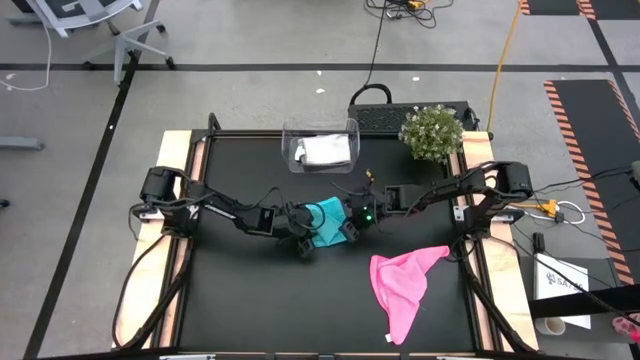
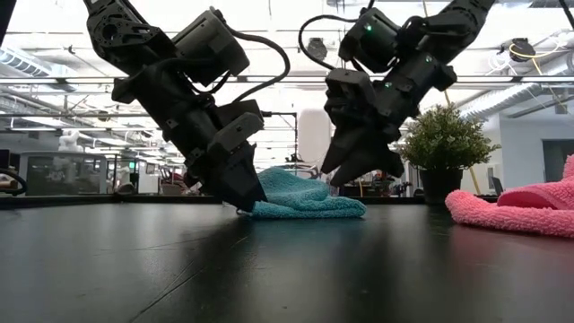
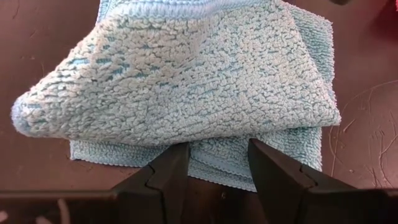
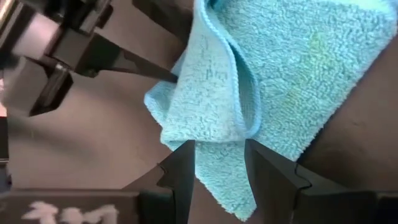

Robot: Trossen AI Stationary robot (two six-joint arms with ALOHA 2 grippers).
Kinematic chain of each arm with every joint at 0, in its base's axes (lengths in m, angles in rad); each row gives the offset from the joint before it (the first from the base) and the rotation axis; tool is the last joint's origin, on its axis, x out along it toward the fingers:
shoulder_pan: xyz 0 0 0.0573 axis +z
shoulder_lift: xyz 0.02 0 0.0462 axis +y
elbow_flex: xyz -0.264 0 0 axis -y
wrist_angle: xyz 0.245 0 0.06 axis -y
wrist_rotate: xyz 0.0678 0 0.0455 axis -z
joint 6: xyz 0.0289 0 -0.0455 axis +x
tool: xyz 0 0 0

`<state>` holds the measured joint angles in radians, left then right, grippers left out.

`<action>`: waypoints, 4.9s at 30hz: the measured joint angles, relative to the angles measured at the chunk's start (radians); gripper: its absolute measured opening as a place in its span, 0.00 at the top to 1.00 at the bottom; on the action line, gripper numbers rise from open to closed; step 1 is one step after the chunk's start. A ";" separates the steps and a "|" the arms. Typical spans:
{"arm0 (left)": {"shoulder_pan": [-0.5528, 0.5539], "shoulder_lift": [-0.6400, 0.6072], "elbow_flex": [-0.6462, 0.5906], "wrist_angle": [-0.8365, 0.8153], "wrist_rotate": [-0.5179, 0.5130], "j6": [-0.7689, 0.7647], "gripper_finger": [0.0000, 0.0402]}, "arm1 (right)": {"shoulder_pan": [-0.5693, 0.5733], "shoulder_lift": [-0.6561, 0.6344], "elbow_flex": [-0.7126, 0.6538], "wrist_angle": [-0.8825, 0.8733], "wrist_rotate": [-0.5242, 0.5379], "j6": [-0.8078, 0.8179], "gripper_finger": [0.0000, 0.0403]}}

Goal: Fold microfiber towels
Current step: Fold the light blue microfiber cloth

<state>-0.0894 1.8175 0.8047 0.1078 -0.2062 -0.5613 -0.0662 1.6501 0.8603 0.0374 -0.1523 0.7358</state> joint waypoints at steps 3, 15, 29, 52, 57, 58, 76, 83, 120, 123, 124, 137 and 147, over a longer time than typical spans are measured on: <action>0.000 0.000 0.000 0.000 0.000 0.000 0.57 | 0.000 0.000 -0.002 -0.003 0.026 -0.012 0.68; 0.000 0.000 0.000 -0.007 0.000 -0.016 0.57 | -0.005 0.066 -0.001 0.121 0.047 -0.009 0.68; 0.000 0.000 0.000 -0.009 -0.001 -0.020 0.57 | -0.019 0.067 -0.001 0.113 0.030 0.008 0.95; 0.000 0.000 0.000 -0.011 0.015 -0.020 0.57 | -0.073 -0.156 -0.001 0.033 0.015 -0.052 1.00; -0.003 -0.012 0.002 -0.043 0.011 -0.024 0.57 | -0.042 -0.028 0.000 0.236 -0.062 0.013 1.00; -0.004 -0.018 0.000 -0.063 0.006 -0.023 0.57 | -0.038 -0.003 0.006 0.278 -0.077 0.026 1.00; 0.004 -0.019 0.000 -0.084 0.016 -0.040 0.57 | -0.017 0.183 0.178 0.393 -0.380 -0.029 0.93; 0.002 -0.020 0.002 -0.154 0.021 -0.040 0.57 | -0.040 0.094 0.178 0.173 -0.340 -0.135 0.84; 0.001 -0.263 -0.003 -0.501 -0.048 -0.117 0.57 | -0.038 0.033 0.110 0.018 -0.266 -0.244 0.77; 0.023 -0.263 -0.002 -0.505 0.038 -0.224 0.57 | -0.037 0.030 0.110 0.018 -0.267 -0.244 0.77; 0.034 -0.264 -0.002 -0.512 0.088 -0.288 0.57 | -0.037 0.028 0.110 0.015 -0.267 -0.244 0.77; 0.085 -0.274 -0.001 -0.500 0.151 -0.583 0.57 | -0.037 0.024 0.110 0.022 -0.270 -0.264 0.77; 0.137 -0.255 -0.001 -0.447 0.110 -0.599 0.57 | -0.037 0.024 0.110 0.022 -0.271 -0.306 0.77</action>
<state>0.0474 1.5622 0.8040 -0.3391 -0.0962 -1.1600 -0.1028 1.6737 0.9699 0.0597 -0.4233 0.4301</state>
